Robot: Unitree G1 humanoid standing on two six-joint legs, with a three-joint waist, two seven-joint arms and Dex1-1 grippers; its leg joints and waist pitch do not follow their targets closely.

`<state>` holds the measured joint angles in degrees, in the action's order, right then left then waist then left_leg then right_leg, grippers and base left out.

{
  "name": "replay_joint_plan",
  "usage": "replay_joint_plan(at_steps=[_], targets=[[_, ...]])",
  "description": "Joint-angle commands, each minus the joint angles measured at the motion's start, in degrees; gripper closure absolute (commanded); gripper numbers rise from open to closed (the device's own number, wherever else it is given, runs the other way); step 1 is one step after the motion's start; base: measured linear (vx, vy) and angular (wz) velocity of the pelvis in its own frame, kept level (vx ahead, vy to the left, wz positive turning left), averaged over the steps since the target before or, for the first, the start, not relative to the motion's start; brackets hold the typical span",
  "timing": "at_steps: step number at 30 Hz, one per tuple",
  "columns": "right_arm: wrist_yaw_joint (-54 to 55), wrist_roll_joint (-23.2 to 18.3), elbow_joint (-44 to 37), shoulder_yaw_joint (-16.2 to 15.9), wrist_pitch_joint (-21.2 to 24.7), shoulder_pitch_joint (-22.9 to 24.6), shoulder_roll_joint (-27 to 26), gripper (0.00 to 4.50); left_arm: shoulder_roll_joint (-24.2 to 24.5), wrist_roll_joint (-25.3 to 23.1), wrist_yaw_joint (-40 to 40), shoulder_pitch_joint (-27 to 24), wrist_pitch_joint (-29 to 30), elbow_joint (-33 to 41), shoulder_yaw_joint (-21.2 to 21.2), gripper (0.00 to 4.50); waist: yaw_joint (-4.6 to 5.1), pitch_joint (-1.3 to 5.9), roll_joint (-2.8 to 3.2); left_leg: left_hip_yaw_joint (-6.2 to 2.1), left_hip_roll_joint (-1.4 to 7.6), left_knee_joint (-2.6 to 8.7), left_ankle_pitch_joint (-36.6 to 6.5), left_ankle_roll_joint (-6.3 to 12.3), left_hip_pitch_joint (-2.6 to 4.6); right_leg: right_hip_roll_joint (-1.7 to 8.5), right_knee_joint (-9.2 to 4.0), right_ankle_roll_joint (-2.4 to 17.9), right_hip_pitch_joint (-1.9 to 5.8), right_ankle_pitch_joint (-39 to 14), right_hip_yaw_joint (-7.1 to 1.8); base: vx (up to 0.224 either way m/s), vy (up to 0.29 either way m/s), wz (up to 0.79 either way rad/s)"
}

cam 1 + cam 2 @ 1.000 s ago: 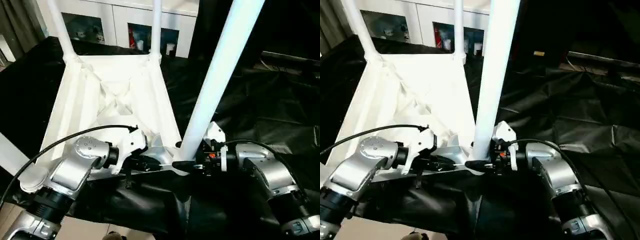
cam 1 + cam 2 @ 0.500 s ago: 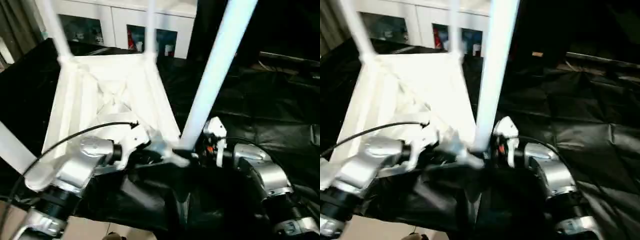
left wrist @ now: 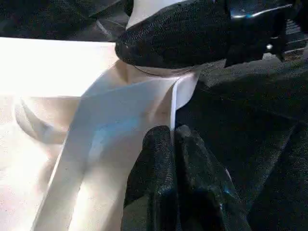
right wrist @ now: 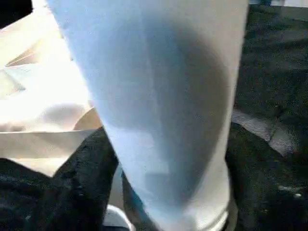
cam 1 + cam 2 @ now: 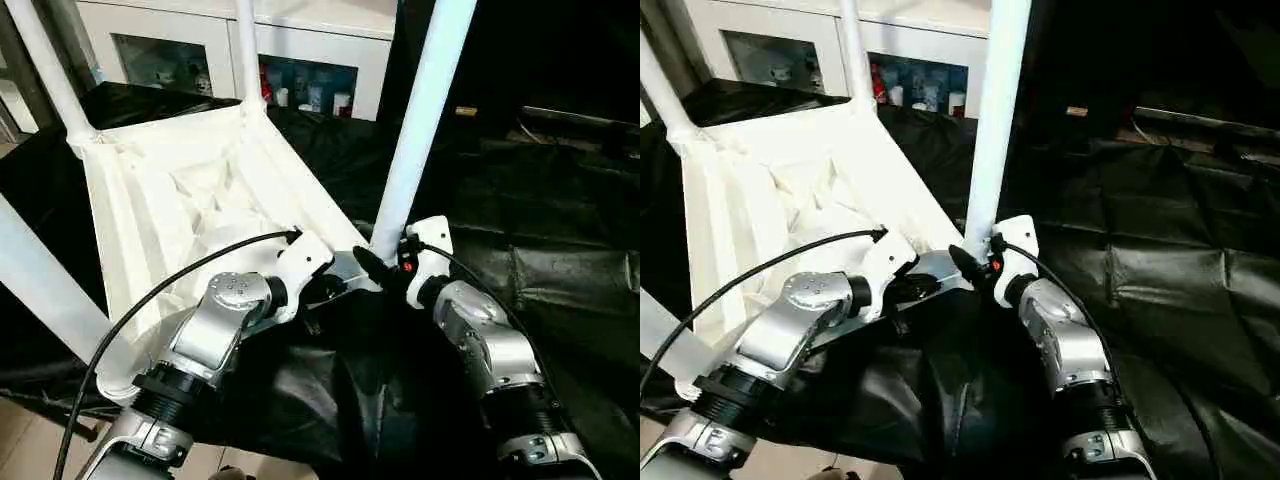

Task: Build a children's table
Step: Rotate leg to tighten

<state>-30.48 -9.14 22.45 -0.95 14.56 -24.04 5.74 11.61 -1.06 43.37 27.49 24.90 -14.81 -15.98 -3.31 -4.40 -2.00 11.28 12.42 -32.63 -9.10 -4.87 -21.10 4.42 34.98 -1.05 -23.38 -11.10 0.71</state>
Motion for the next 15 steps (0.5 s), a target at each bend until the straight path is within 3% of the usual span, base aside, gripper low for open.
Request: replay_joint_plan(at_steps=[1,3,13,15], targets=[[-11.80,-1.62,-2.59,-9.02,2.51,2.15,0.53,0.81,0.11,1.38,1.66,-0.75,-1.41,0.37,-1.49,4.50,0.15,2.85,-0.48,-0.39,0.20,3.93,-17.20,0.63,0.47,1.85,-5.22,7.31,1.50,-18.70,-1.21,0.000,0.000,0.00],[-16.93,-2.56,-4.47,-10.02,2.28,2.52,3.50,0.81,2.11,2.25,5.14,-1.79,-2.07,1.71,-2.00,4.50,0.07,2.90,-0.52,-0.31,0.22,3.82,-16.04,1.12,0.24,1.86,-5.03,7.47,1.71,-16.81,-1.27,0.000,0.000,0.00],[-34.89,-4.69,-8.41,-12.27,2.42,2.96,14.10,0.81,10.28,5.30,19.31,-4.09,-5.44,5.40,-3.93,4.50,0.06,3.24,-0.40,0.04,0.38,3.37,-10.30,3.74,0.21,1.64,-3.85,12.17,2.13,-6.24,-1.15,0.000,0.000,0.00],[-36.62,-4.24,-8.22,-12.74,2.01,2.73,15.53,1.05,11.23,5.87,21.00,-3.99,-5.58,5.46,-3.72,4.50,-0.01,3.28,-0.35,0.10,0.43,3.27,-10.09,3.83,0.35,1.71,-3.74,12.87,2.10,-5.71,-1.16,0.000,0.000,0.00]])
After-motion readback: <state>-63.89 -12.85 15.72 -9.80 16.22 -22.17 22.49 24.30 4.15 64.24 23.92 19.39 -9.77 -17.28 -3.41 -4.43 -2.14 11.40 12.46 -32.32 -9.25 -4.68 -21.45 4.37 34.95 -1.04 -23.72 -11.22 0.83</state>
